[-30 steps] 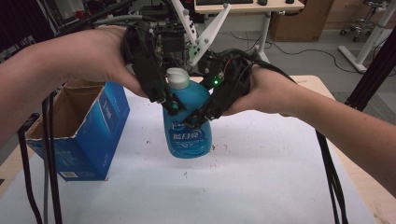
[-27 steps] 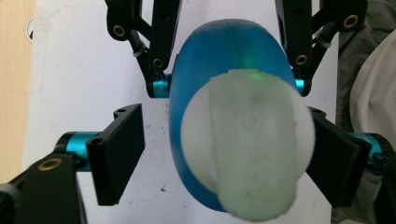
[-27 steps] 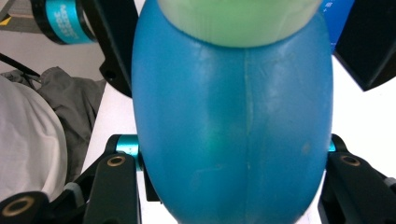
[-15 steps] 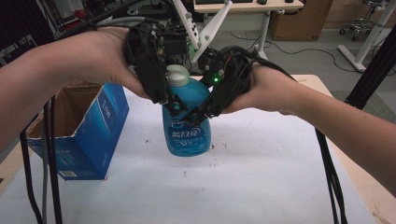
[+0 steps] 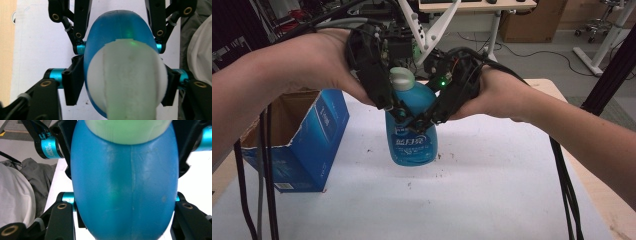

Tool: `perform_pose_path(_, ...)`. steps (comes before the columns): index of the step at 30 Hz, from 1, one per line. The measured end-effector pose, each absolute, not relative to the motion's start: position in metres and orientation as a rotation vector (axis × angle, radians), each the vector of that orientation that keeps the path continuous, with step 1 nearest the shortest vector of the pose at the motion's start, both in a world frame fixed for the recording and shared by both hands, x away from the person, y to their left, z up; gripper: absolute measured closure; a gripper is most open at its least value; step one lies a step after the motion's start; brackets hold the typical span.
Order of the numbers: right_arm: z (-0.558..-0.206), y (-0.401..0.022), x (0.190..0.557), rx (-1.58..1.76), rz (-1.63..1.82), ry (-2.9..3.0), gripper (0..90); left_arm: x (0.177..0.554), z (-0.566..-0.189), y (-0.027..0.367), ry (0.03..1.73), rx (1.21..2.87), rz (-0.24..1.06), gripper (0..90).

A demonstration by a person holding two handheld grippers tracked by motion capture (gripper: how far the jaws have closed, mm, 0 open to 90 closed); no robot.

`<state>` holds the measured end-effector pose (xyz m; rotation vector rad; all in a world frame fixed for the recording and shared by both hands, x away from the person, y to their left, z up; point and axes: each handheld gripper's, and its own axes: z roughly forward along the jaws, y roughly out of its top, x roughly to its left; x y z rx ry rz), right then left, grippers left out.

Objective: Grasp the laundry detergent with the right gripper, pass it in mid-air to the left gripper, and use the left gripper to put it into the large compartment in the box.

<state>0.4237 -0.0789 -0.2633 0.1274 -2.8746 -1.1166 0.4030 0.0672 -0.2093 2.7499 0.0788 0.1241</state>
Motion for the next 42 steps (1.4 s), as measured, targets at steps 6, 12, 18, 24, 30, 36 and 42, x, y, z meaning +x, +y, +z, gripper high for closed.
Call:
perform_pose_path(6,-0.2635,-0.0782,0.4241,0.123,-1.112,-2.872,44.8,0.4029,-0.2094,0.0671,0.072,2.755,0.12,36.1)
perform_pose_path(12,-0.2638,-0.0778,0.4236,0.118,-1.105,-2.873,44.7,0.4017,-0.2101,0.0665,0.072,2.756,0.121,37.5)
perform_pose_path(18,-0.2639,-0.0779,0.4236,0.119,-1.093,-2.875,44.7,0.4015,-0.2105,0.0661,0.069,2.758,0.129,37.7)
perform_pose_path(24,-0.2642,-0.0781,0.4238,0.116,-1.09,-2.88,44.6,0.4012,-0.2109,0.0664,0.079,2.759,0.128,38.0)
perform_pose_path(30,-0.2649,-0.0773,0.4239,0.123,-1.087,-2.867,43.7,0.4001,-0.2109,0.0669,0.093,2.749,0.126,38.2)
perform_pose_path(36,-0.2655,-0.0755,0.4229,0.126,-1.117,-2.86,30.7,0.401,-0.2106,0.0697,0.104,2.756,0.109,38.2)
perform_pose_path(42,-0.2657,-0.0796,0.4243,0.085,-1.119,-2.854,19.7,0.4011,-0.2098,0.075,0.145,2.744,0.105,38.2)
